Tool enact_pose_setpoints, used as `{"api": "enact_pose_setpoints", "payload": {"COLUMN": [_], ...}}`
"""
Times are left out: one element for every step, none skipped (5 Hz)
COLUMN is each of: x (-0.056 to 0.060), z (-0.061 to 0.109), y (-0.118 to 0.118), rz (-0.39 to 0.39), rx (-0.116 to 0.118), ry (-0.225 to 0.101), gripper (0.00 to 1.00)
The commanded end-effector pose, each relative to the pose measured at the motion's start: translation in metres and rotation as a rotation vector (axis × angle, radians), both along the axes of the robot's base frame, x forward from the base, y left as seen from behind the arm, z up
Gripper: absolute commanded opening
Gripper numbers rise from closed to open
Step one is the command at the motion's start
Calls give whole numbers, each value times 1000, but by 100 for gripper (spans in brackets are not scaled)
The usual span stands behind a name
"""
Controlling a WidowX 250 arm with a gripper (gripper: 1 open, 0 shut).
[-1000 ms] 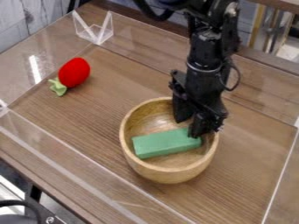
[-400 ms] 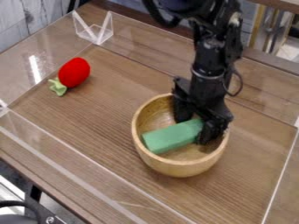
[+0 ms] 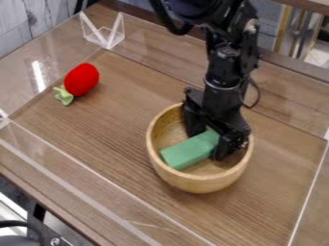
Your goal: Remove the green stick from the brown bowl and put it on the table
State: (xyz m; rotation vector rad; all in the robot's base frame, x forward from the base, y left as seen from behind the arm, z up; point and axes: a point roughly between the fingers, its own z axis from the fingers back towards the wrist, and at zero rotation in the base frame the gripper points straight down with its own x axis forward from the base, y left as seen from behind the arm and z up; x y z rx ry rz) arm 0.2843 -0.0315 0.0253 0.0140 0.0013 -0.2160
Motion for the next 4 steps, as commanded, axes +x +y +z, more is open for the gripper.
{"api": "enact_pose_setpoints", "payload": {"x": [7,8,15,22], "z": [7,2,6,10], "y": [8,10,0,-10], "rz": [10,3,79,147], "rx": [-1,1,5,9], "ry": [-44,-41,-38,-37], "gripper": [100,100,100,100]}}
